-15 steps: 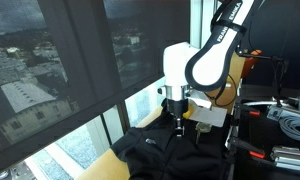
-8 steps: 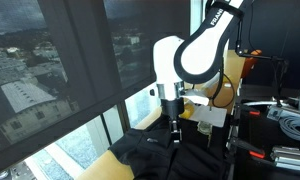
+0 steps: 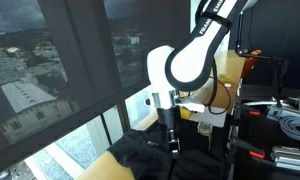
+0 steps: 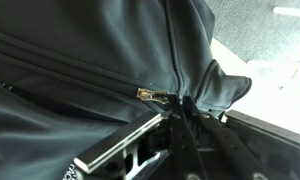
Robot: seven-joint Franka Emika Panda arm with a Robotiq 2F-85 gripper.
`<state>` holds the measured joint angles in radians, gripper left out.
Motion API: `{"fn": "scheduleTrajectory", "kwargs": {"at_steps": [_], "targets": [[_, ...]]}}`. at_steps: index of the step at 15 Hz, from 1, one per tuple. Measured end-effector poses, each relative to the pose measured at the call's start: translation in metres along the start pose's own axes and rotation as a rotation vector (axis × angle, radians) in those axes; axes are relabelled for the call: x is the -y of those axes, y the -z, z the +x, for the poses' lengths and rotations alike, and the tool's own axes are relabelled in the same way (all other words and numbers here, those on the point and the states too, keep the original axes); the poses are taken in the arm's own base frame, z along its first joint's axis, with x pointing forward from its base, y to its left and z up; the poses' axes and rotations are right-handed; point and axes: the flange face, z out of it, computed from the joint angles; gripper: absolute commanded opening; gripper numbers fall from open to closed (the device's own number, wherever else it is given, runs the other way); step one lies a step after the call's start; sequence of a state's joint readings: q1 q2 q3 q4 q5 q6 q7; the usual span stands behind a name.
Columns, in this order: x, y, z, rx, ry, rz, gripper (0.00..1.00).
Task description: Close the zip of the jersey
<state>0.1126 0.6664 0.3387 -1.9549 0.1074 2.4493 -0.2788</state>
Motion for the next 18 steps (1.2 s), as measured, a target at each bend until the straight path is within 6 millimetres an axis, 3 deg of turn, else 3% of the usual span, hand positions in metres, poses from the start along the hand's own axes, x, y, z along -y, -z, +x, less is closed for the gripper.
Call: {"fn": "scheduleTrajectory", "kwargs": {"at_steps": [12,18], "targets": [[0.040,-0.029,0.030,0.062,0.076,0.084,0.02],[0.057,-0.037,0.034,0.057,0.162,0.175,0.02]]}}
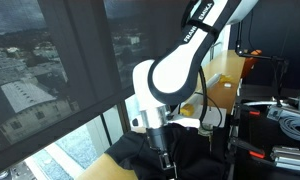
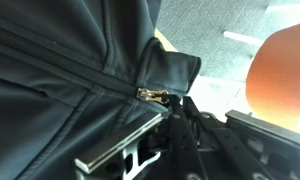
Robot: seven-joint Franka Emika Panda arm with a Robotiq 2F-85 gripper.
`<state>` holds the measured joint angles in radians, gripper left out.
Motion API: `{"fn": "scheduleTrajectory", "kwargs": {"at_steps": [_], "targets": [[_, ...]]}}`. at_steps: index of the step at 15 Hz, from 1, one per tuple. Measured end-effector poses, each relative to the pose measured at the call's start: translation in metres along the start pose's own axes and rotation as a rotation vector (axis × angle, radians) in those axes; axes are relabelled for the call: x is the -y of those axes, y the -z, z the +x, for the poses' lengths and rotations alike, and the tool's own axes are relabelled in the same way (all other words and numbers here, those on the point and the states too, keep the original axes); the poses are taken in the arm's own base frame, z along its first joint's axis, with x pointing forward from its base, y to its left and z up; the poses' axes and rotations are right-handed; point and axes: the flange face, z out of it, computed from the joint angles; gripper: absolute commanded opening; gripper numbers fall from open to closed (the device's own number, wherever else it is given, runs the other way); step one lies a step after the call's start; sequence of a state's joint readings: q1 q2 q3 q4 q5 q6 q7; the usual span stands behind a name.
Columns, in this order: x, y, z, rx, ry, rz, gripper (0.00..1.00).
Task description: Close the zip of the jersey
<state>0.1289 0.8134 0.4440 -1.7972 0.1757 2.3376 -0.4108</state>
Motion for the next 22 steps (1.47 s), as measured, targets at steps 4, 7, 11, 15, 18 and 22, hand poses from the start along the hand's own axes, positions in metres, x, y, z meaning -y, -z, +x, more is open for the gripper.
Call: {"fn": "scheduleTrajectory", "kwargs": {"at_steps": [4,7,11,15,18,22], "targets": [[0.017,-0.008,0.005,-0.008,0.083,0.064,0.02],[0.019,-0.014,0.006,-0.003,0.124,0.082,0.35],[0.027,-0.021,0.006,0.005,0.134,0.114,0.63],[0.028,-0.017,0.000,0.006,0.128,0.117,0.91],[0.017,0.000,-0.019,0.011,0.107,0.081,1.00],[-0.015,0.030,-0.062,0.014,0.063,-0.049,1.00]]}}
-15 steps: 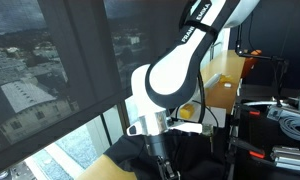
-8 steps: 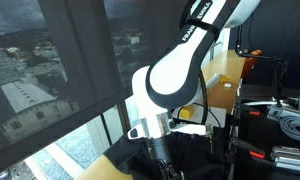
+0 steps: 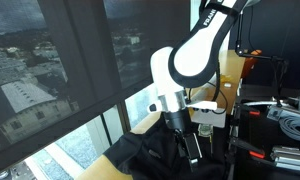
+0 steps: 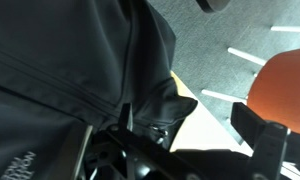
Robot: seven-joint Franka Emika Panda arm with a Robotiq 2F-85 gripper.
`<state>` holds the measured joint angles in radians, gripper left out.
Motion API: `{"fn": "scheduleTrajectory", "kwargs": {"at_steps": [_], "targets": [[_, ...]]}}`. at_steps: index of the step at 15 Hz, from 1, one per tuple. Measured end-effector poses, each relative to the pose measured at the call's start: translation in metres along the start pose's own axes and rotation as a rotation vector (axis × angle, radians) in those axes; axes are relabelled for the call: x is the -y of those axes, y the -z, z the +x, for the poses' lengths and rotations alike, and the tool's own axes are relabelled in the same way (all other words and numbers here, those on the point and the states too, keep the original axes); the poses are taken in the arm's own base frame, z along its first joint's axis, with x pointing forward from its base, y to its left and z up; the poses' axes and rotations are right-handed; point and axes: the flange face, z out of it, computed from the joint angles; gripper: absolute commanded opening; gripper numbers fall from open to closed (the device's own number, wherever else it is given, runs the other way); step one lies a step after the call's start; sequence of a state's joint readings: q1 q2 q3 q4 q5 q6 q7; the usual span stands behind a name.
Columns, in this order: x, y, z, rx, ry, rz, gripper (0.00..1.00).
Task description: Close the zip of the jersey
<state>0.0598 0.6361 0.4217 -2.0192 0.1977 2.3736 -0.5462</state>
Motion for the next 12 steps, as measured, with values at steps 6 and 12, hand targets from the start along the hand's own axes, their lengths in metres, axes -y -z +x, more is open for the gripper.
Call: {"fn": "scheduleTrajectory", "kwargs": {"at_steps": [6,12], "targets": [[-0.051,0.044,-0.074,-0.020,-0.052,-0.239,1.00],[-0.086,0.128,-0.118,-0.116,-0.147,-0.384,1.00]]}}
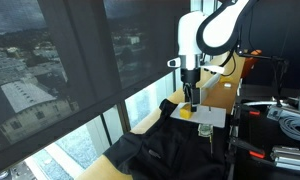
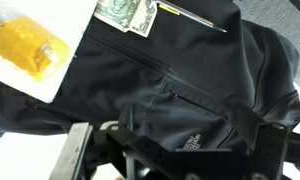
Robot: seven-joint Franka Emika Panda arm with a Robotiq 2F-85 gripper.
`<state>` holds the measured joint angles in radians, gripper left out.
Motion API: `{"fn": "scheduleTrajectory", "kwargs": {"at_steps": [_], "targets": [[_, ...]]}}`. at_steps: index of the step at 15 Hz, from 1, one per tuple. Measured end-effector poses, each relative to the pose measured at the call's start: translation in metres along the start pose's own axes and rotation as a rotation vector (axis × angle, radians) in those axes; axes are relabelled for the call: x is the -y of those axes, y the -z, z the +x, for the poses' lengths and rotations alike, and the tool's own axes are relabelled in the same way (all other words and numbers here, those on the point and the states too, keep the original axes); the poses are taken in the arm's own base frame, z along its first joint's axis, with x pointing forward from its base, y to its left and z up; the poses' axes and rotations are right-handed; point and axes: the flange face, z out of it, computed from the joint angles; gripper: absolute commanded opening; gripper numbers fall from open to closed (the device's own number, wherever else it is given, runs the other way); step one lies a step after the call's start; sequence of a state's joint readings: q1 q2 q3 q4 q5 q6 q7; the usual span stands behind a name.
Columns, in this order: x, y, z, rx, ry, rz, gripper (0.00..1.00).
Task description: Close the zip of the jersey
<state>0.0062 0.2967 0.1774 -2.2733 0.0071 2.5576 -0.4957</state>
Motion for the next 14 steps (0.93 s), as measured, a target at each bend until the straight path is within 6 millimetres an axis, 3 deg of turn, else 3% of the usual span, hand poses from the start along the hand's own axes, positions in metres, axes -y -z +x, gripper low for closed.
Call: {"fn": "scheduleTrajectory", "kwargs": {"at_steps": [4,10,14], "targets": [[-0.019,0.043,-0.005,-0.038,-0.075,-0.072,1.00],[-0.021,0.093,-0.012,-0.042,-0.158,-0.100,1.00],[-0.020,0.093,-0.013,-0.037,-0.158,-0.098,1.00]]}}
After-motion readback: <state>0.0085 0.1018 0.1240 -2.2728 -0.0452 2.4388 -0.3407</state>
